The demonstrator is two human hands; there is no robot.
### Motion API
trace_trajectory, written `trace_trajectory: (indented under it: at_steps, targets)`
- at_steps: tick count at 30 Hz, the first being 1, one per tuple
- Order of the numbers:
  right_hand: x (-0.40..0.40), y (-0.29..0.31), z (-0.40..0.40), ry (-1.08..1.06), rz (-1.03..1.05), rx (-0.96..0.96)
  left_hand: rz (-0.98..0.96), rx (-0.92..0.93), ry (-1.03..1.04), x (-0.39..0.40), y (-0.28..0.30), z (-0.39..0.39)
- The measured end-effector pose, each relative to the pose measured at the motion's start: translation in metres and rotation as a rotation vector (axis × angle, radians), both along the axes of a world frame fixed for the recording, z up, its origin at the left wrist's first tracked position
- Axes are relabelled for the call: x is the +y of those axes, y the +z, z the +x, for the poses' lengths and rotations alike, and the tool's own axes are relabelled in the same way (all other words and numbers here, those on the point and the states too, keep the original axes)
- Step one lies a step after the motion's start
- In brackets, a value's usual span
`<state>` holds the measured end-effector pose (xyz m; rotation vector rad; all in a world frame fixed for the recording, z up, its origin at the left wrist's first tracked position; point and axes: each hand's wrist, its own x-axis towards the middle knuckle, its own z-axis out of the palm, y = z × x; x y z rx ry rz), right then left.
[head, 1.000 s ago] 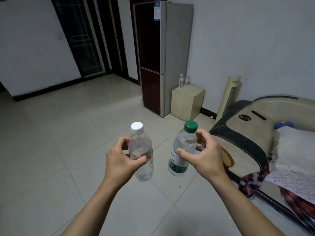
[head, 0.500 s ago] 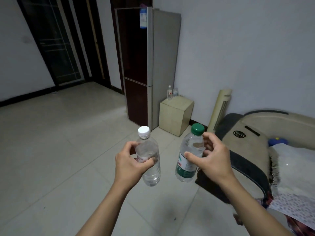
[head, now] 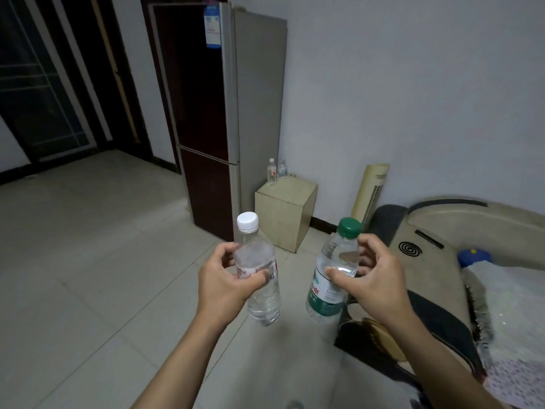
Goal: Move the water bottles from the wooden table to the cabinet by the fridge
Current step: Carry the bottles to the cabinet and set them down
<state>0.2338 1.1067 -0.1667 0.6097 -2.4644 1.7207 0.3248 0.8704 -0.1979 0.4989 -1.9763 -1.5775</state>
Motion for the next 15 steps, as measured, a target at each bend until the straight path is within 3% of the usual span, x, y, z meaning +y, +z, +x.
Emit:
trace_trajectory:
  at_steps: [9, 15]
  targets:
    - [-0.046, -0.024, -0.174, -0.015, -0.081, -0.034, -0.147, -0.08, -0.044, -0.033, 0.006, -0.156]
    - [-0.072, -0.015, -0.276, 0.024, -0.038, 0.074, -0.163, -0.062, -0.018, -0.056, 0.009, -0.254]
